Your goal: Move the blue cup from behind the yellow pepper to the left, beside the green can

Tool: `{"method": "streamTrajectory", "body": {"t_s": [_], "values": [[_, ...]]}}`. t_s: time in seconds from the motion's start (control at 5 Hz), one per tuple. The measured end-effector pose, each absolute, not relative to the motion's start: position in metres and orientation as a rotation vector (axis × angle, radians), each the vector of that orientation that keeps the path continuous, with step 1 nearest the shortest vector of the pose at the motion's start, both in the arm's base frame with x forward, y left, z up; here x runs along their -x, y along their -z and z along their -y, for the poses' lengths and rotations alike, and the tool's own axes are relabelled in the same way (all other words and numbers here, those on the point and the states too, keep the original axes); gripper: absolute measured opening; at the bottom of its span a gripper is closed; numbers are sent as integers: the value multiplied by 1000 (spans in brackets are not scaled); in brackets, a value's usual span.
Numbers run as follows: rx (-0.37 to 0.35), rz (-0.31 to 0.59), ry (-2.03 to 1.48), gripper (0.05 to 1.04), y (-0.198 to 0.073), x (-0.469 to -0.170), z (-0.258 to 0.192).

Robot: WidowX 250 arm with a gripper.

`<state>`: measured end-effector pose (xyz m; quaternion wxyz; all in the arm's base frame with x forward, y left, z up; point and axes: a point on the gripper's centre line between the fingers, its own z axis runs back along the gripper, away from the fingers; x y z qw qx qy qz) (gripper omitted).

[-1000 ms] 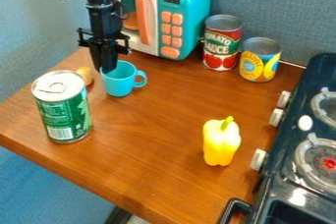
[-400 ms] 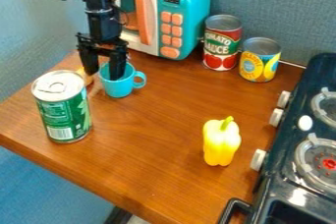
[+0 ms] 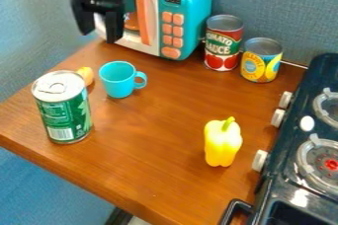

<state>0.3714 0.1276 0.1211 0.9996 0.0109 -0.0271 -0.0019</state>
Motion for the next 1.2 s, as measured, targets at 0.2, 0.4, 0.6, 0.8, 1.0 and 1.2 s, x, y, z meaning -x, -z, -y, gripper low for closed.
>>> {"method": "streamTrajectory", "body": {"t_s": [0.2, 0.4, 0.6, 0.8, 1.0, 1.2], "values": [[-60, 57, 118, 1009, -136, -376, -96], [-80, 69, 268, 1009, -136, -387, -45], [-53, 123, 463, 1009, -128, -396, 6], [-20, 90, 589, 1009, -123, -385, 53], [20, 35, 601, 1009, -123, -370, 85], [93, -88, 583, 1009, -117, -359, 88]]}}
